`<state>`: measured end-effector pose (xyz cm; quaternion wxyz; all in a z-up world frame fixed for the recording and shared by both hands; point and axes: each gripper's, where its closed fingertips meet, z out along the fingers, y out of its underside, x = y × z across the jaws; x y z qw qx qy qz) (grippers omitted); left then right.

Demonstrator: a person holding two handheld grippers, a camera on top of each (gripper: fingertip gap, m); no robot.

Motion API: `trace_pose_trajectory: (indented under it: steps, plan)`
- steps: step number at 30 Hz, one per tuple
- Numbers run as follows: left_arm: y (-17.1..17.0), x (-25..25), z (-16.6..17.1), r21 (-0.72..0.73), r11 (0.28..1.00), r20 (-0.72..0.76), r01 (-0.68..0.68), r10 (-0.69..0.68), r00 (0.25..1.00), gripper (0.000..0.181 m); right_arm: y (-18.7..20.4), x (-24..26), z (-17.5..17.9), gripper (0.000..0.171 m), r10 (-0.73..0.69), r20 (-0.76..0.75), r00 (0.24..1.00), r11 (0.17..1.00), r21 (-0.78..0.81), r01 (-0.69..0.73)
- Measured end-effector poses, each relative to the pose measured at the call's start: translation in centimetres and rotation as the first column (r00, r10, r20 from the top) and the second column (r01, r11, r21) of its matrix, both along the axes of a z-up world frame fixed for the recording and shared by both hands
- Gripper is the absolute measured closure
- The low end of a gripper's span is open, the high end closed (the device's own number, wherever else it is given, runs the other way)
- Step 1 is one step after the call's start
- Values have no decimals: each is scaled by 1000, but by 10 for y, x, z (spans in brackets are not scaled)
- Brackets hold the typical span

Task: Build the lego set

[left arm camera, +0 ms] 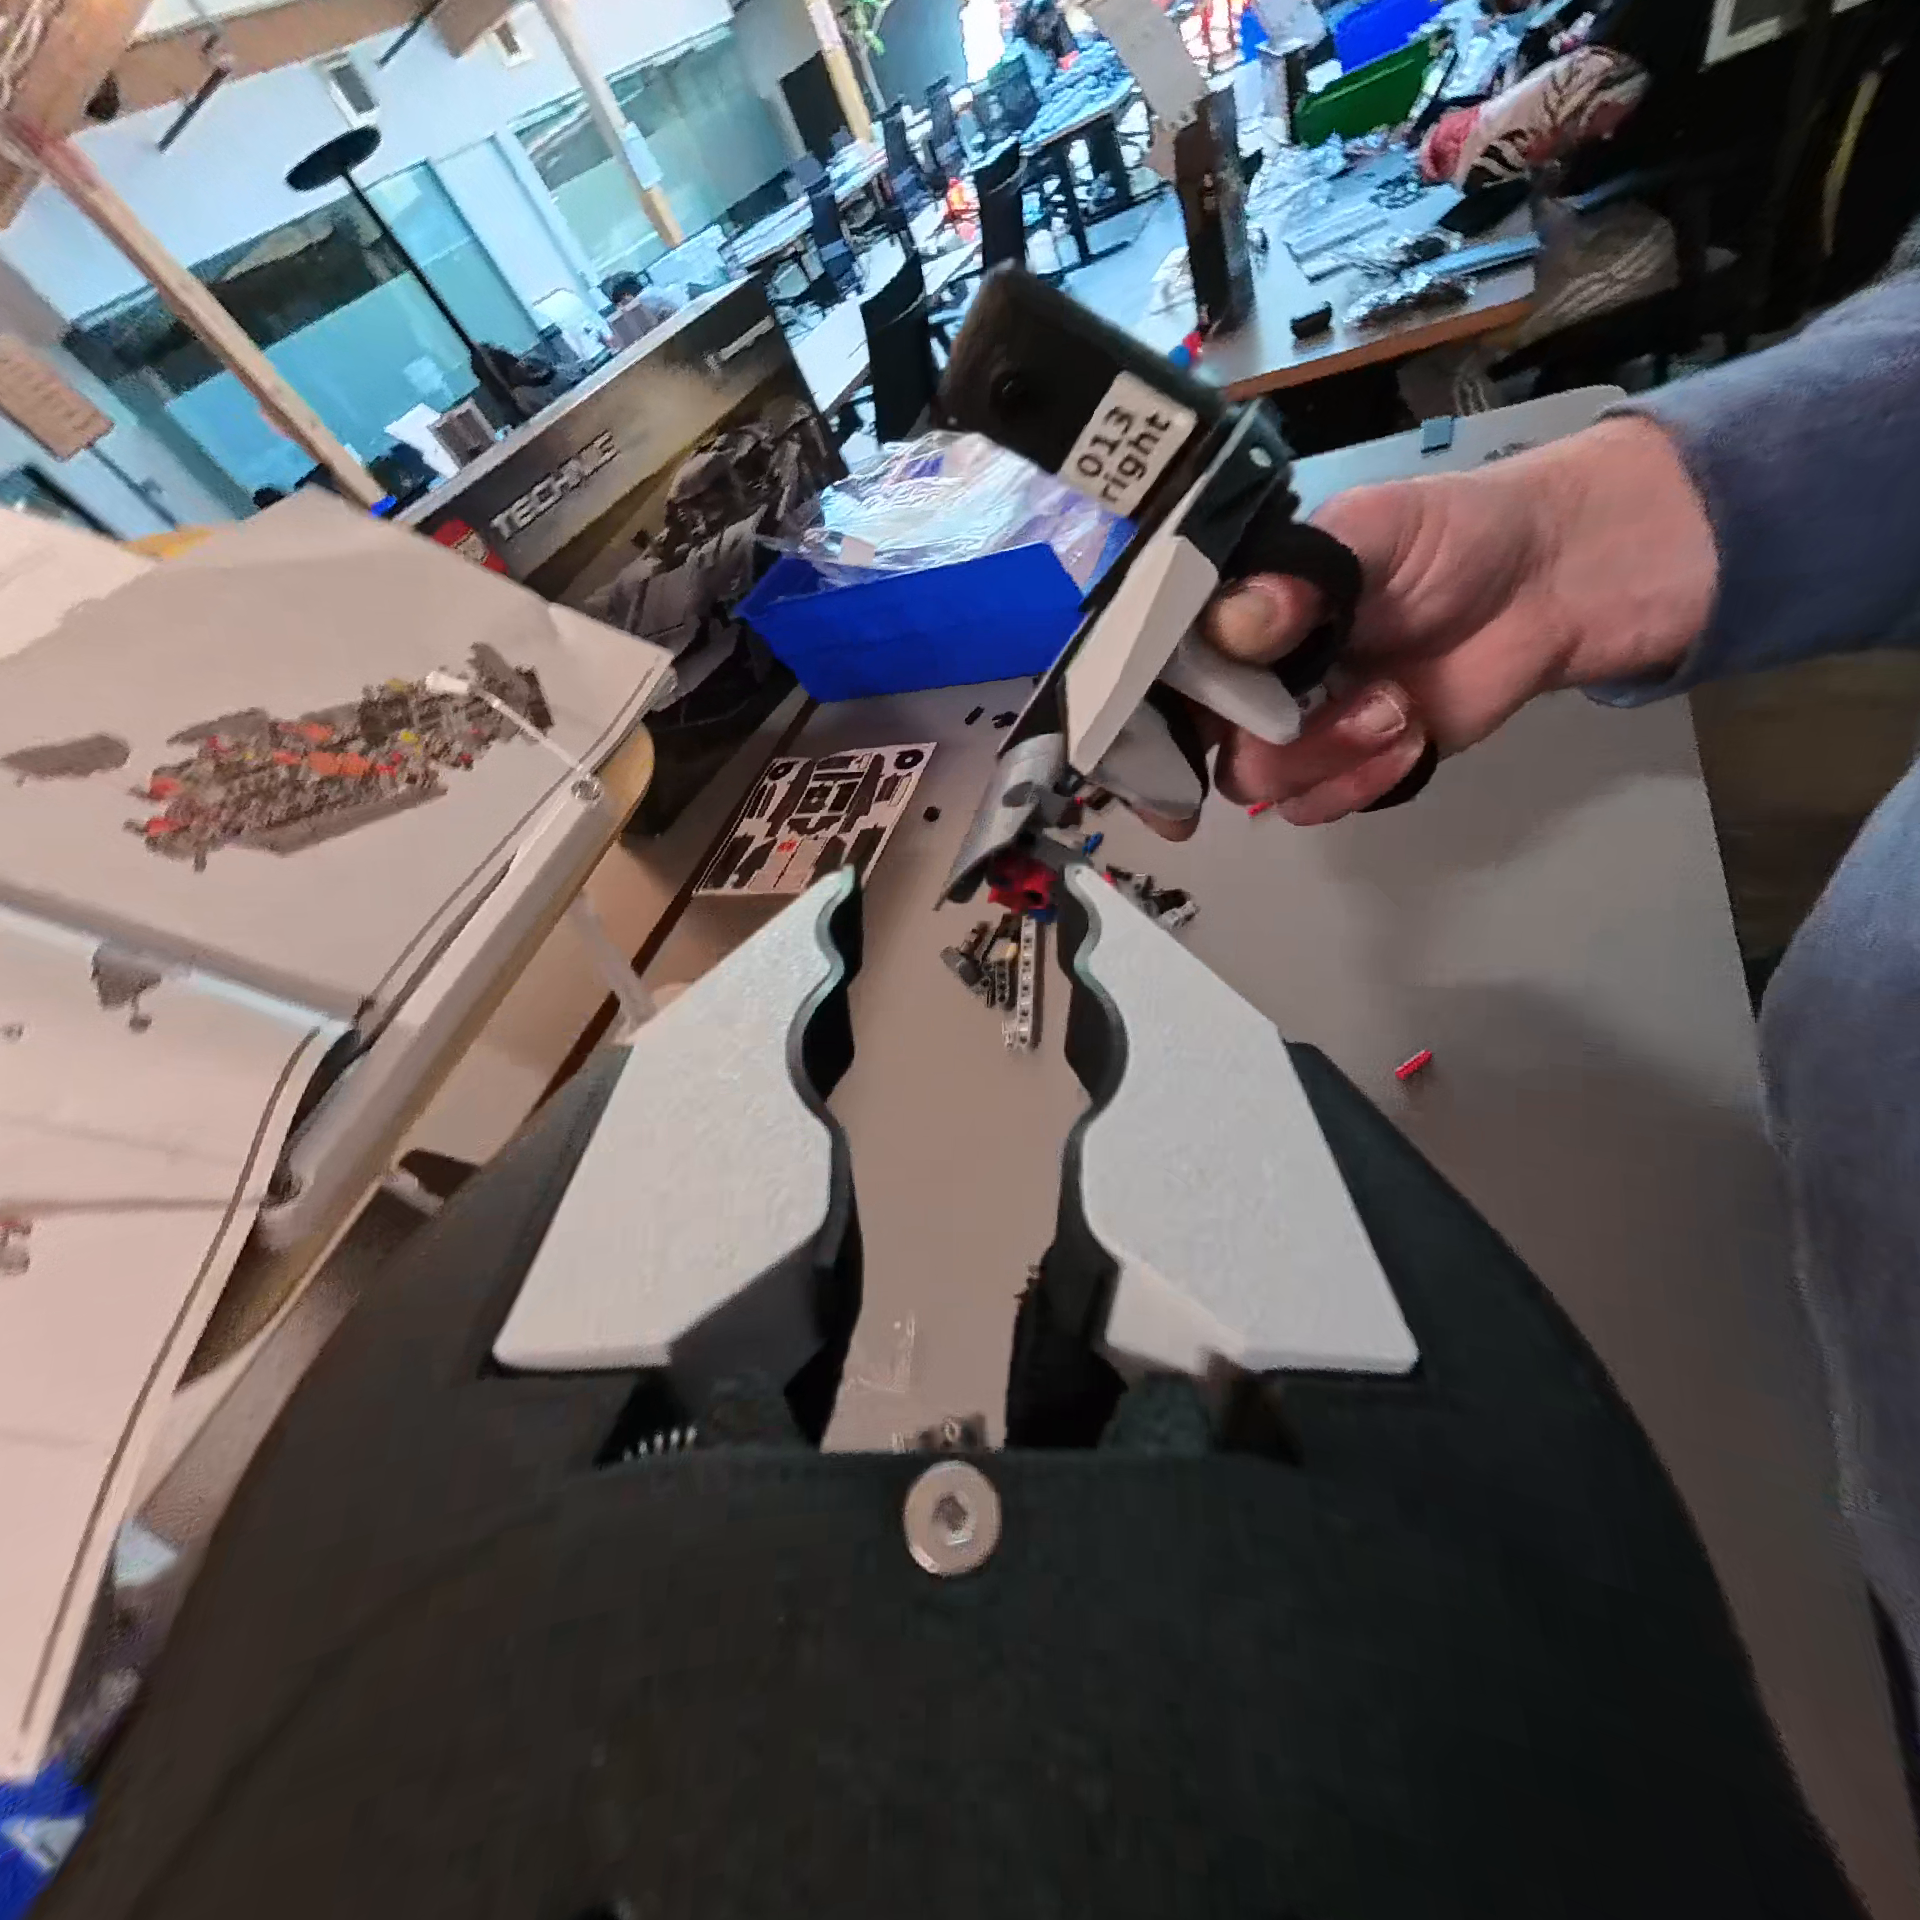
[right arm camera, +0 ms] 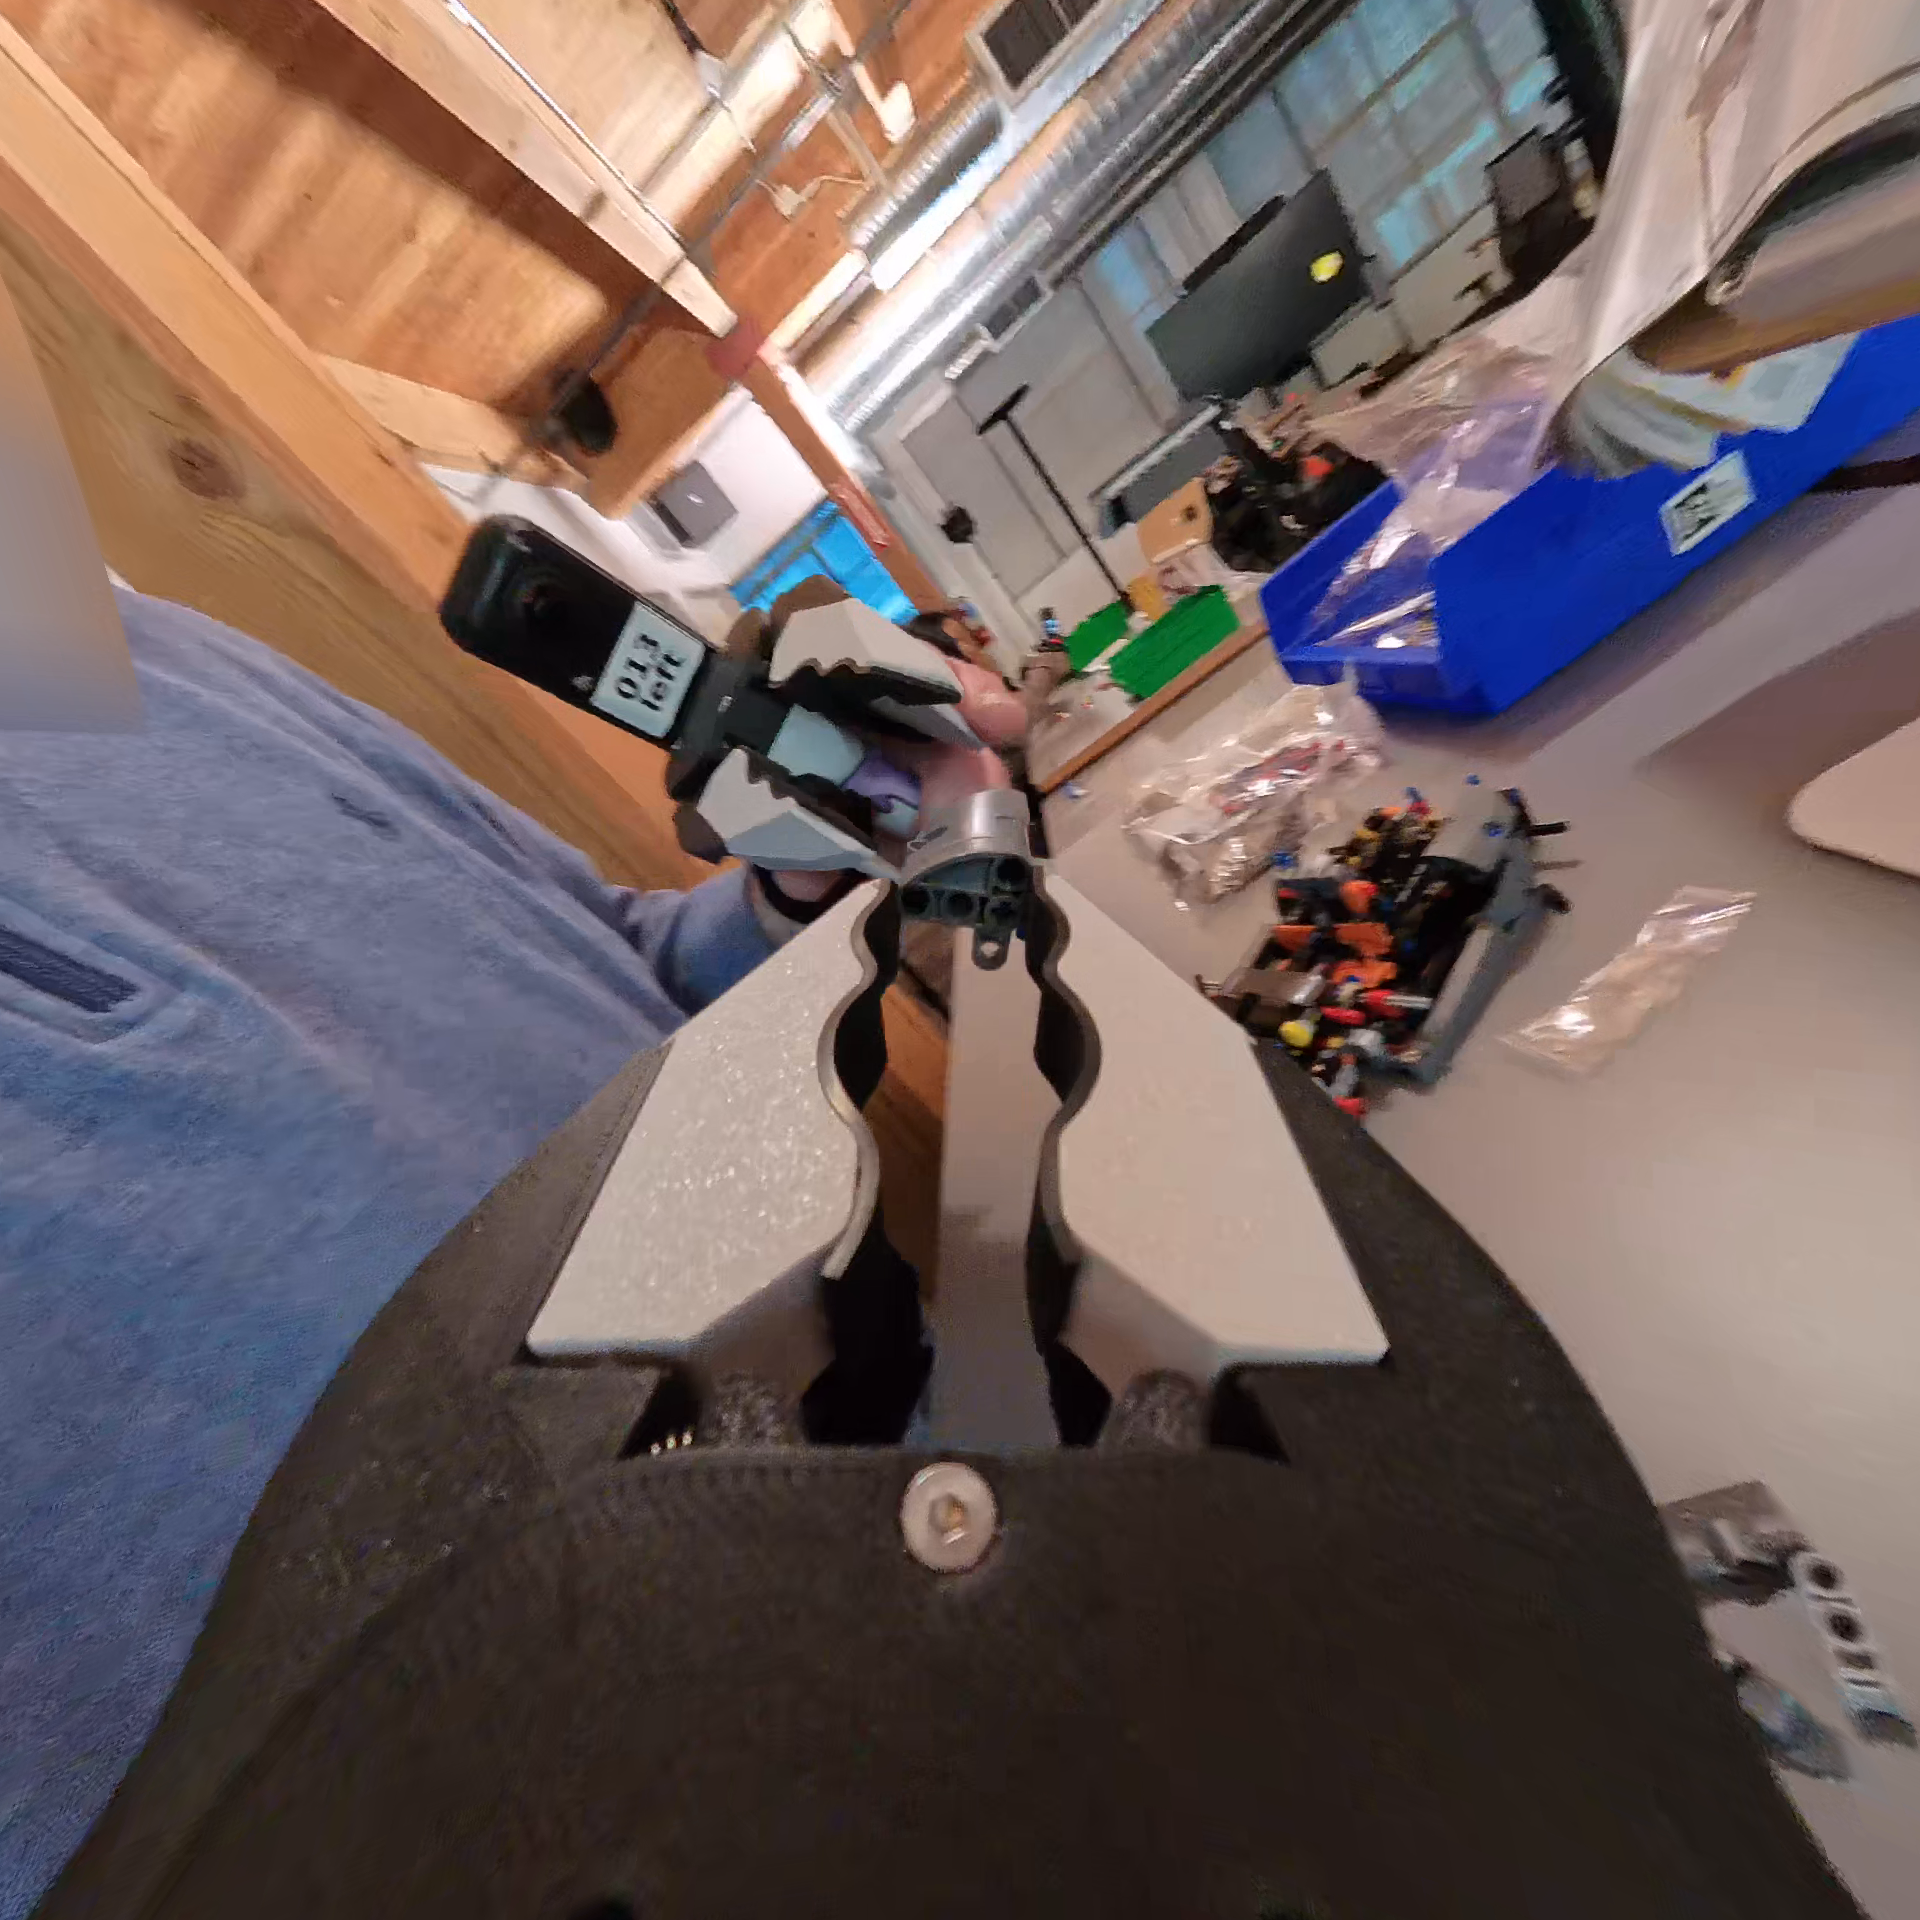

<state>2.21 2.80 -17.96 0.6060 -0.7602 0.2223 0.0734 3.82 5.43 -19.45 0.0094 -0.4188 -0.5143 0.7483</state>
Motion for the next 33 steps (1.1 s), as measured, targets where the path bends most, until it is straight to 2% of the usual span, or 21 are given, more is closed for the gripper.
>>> trace_pose_trajectory:
  steps: [3, 5, 9, 11, 17, 21, 26, 29, 33]
  plan:
    - [-8, -13, -4, -21, 998, 110, -64, 66, 992, 144, -3, -13, -1, 150, -99, -33, 994, 982, 156, 103]
    - [-11, -21, -4, -22, 995, 197, -94, 97, 976, 144, -3, -23, -5, 150, -178, -73, 981, 927, 321, 192]
    - [-15, -32, -2, -23, 993, 369, -116, 116, 922, 142, 0, -38, -8, 150, -290, -239, 927, 654, 658, 374]
    - [-15, -36, 1, -15, 994, 445, -112, 107, 889, 142, -6, -42, -4, 150, -289, -293, 911, 557, 723, 409]
    - [-10, -39, -5, -62, 995, 566, -75, 97, 819, 136, -17, -49, 2, 149, -280, -393, 876, 384, 790, 477]
    - [-9, -40, -9, -84, 996, 683, -34, 83, 726, 134, -26, -48, 9, 149, -263, -428, 865, 375, 780, 500]
    - [-14, -42, 2, -4, 1000, 847, 19, -6, 531, 135, -42, -46, 15, 149, -226, -454, 862, 404, 762, 507]
    - [-18, -39, 10, 60, 996, 901, 61, -80, 427, 145, -53, -47, 17, 149, -196, -476, 857, 403, 758, 513]
    - [-22, -45, 15, 113, 992, 929, 48, -123, 350, 168, -62, -47, 20, 149, -169, -500, 849, 405, 750, 523]
